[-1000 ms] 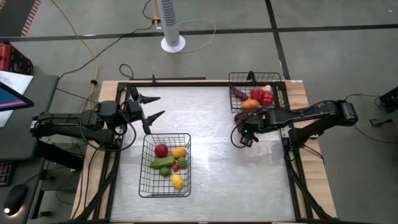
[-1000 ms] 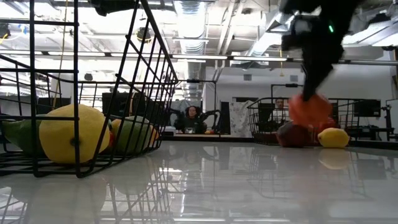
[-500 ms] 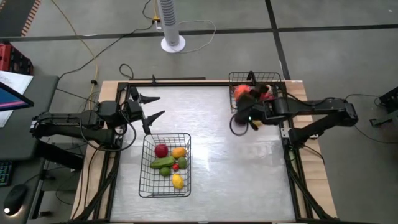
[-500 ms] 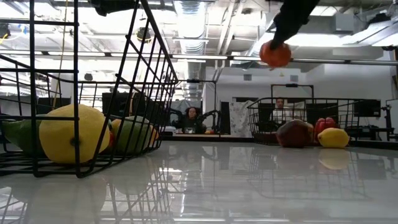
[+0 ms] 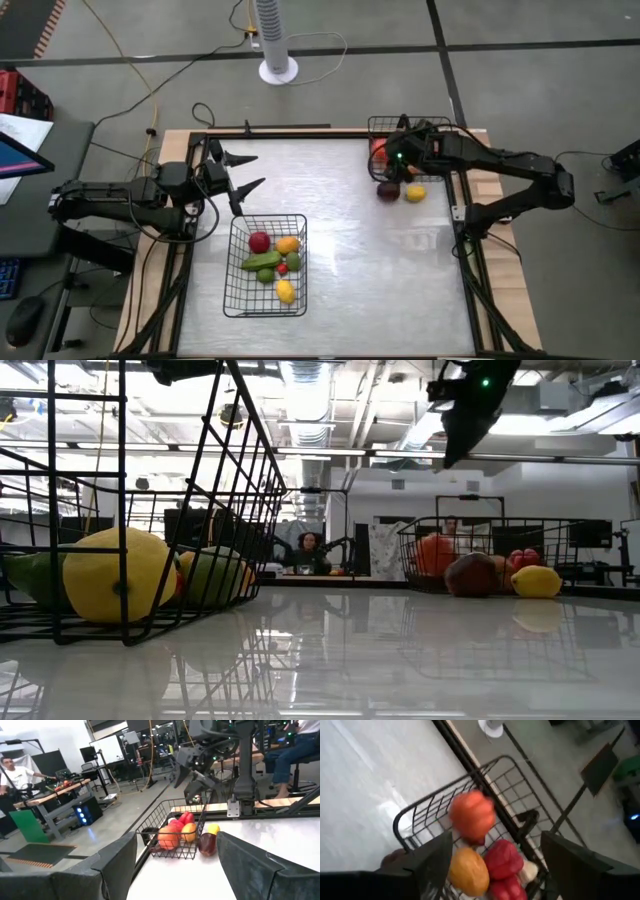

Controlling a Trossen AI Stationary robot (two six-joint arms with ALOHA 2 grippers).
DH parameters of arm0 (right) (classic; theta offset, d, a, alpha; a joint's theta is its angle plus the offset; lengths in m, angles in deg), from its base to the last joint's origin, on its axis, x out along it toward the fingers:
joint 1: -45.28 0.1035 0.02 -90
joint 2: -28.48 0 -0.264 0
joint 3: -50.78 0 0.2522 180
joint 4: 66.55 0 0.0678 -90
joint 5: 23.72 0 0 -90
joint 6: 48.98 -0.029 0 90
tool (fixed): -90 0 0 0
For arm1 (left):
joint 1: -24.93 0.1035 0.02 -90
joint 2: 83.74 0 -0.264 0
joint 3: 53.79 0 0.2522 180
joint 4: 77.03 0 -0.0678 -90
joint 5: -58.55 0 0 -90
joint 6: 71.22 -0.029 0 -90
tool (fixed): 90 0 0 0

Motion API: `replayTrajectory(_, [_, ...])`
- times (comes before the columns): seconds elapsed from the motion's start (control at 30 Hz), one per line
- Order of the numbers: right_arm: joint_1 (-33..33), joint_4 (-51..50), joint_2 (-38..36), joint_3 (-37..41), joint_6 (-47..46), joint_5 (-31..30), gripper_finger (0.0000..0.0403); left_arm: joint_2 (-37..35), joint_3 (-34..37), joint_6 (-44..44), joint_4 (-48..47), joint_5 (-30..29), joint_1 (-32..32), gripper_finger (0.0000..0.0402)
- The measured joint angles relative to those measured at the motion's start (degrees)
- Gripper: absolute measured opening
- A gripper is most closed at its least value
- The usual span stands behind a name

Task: Sort produce into baskets
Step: Put the apple into the bottom wire basket

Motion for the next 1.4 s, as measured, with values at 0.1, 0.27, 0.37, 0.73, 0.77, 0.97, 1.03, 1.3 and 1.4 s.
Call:
replayTrajectory(0.1, [0.75,-1.09,0.00,0.01,-2.96,5.92,0.0344,0.00,0.00,-0.02,0.00,0.01,0.00,0.0258])
replayTrajectory(0.27, [7.61,-0.35,0.00,3.70,-7.44,11.76,0.0340,0.00,0.00,-0.04,0.00,0.02,0.00,0.0258])
replayTrajectory(0.37, [11.88,0.31,0.00,9.07,-10.72,11.94,0.0331,-0.02,0.00,-0.01,-0.01,0.02,0.01,0.0258])
replayTrajectory(0.73, [20.94,11.85,0.04,26.12,-18.41,6.10,0.0320,0.00,0.00,0.31,0.29,0.02,0.02,0.0258])
replayTrajectory(0.77, [20.60,11.74,0.04,26.36,-18.39,4.53,0.0320,-0.01,0.00,0.33,0.31,0.02,0.00,0.0258])
replayTrajectory(0.97, [17.66,13.63,0.02,26.34,-13.85,4.77,0.0325,-0.02,0.00,0.26,0.39,0.02,0.01,0.0258])
replayTrajectory(1.03, [16.99,14.49,0.02,26.34,-12.82,6.34,0.0334,0.00,0.00,0.24,0.29,0.02,0.00,0.0258])
replayTrajectory(1.3, [16.45,17.51,6.06,26.29,-10.66,5.78,0.0374,0.00,0.00,0.26,0.14,0.02,0.01,0.0258])
replayTrajectory(1.4, [16.14,17.59,10.20,26.29,-9.96,2.22,0.0375,0.00,0.00,0.26,0.20,0.02,0.00,0.0258])
